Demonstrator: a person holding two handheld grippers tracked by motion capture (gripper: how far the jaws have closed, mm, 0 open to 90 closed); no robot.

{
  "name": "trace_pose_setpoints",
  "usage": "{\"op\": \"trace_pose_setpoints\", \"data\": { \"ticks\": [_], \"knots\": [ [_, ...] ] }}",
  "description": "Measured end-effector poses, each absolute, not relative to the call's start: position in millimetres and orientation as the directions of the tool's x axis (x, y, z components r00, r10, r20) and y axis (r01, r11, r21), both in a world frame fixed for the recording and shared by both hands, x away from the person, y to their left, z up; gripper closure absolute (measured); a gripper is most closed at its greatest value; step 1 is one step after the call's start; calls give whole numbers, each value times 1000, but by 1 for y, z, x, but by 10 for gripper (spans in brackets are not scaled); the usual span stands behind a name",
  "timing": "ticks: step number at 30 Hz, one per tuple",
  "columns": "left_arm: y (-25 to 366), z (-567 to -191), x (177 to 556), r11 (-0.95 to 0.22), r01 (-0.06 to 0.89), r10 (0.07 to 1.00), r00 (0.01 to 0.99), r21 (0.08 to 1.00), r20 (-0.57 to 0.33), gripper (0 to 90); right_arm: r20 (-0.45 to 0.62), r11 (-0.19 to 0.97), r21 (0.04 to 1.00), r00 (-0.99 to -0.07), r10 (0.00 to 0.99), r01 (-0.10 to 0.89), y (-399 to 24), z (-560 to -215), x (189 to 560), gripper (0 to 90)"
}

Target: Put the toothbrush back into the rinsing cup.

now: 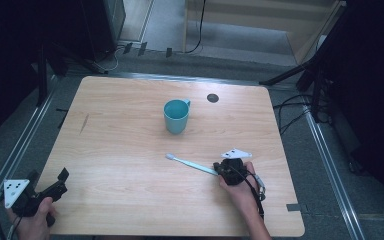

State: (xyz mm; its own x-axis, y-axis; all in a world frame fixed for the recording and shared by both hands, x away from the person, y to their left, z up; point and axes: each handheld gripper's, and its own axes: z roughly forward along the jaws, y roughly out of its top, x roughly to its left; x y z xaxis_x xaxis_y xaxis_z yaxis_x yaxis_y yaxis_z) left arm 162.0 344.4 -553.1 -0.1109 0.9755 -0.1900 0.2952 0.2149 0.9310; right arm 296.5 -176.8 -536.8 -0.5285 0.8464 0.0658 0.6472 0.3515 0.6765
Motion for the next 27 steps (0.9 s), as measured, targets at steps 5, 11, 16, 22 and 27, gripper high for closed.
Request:
{"op": "trace_pose_setpoints", "data": {
  "ticks": [5,11,16,22,27],
  "knots": [
    [344,-553,162,215,294,975,-111,931,-190,64,63,363,678,-543,837,639,-174,-537,285,900],
    [344,-553,162,215,295,976,-109,931,-190,64,68,376,683,-567,821,626,-169,-539,265,900],
    [344,-553,162,215,295,976,-108,931,-191,64,66,394,686,-592,804,611,-164,-539,251,900],
    [344,-553,162,216,295,975,-109,931,-192,64,85,407,683,-620,780,606,-157,-539,240,900],
    [344,-553,162,216,295,975,-109,931,-192,64,86,414,683,-630,772,601,-155,-536,238,900]
  ]
}}
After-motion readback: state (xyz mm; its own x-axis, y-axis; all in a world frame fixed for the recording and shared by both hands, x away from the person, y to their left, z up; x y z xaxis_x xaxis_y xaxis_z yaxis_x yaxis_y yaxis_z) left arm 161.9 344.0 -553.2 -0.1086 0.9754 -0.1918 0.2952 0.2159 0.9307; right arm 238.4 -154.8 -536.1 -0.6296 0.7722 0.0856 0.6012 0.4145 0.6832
